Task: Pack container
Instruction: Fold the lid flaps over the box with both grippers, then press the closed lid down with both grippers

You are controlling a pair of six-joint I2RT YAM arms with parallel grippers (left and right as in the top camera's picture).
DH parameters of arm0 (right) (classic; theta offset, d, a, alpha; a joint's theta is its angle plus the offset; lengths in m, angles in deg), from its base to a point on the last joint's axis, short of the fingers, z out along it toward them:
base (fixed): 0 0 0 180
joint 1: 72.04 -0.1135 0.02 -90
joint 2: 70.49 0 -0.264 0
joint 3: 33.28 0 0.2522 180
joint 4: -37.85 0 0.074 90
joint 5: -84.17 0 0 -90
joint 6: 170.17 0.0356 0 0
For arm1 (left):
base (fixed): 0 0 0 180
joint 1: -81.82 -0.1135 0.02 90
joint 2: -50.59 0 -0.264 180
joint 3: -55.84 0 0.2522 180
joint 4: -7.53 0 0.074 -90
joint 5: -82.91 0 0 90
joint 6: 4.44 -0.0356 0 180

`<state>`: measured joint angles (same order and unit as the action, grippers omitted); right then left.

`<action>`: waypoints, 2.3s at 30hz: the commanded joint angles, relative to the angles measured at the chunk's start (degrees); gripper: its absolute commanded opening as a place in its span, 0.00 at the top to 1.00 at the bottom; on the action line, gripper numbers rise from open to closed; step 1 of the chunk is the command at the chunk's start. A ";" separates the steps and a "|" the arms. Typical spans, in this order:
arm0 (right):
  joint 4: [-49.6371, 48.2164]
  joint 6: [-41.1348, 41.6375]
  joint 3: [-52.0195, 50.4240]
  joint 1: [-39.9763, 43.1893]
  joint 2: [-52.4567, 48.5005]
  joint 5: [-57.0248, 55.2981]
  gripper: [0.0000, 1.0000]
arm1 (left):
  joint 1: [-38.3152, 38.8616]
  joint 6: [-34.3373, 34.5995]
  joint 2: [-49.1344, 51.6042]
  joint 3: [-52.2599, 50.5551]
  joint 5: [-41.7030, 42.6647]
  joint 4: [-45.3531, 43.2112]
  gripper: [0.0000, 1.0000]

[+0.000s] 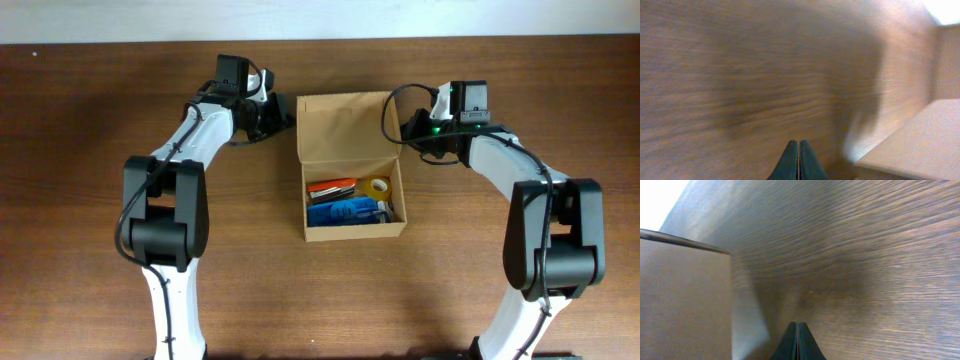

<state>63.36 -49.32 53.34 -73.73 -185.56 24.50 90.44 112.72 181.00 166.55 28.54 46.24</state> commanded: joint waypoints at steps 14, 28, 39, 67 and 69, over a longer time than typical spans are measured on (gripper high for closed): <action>-14.21 0.94 0.74 4.90 -0.35 30.99 0.96 | -3.17 -0.48 -0.39 5.53 24.24 -9.09 0.98; -13.38 -1.92 1.36 5.05 5.64 40.17 0.96 | -2.89 -18.34 -13.29 5.55 21.38 7.58 0.98; 13.86 -19.04 1.36 5.05 6.58 35.21 0.96 | 1.88 -29.97 -16.63 5.55 7.72 26.23 0.98; 38.75 -32.28 -5.97 -7.63 24.70 0.46 0.96 | 7.08 -33.53 -16.98 5.53 -4.66 37.22 0.98; 37.86 -31.89 -8.09 -7.67 24.70 0.48 0.96 | 7.10 -33.53 -16.98 5.53 -5.51 37.22 0.98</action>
<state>101.52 -80.66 46.79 -81.14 -162.15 26.55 97.61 80.39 166.29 171.51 24.08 83.33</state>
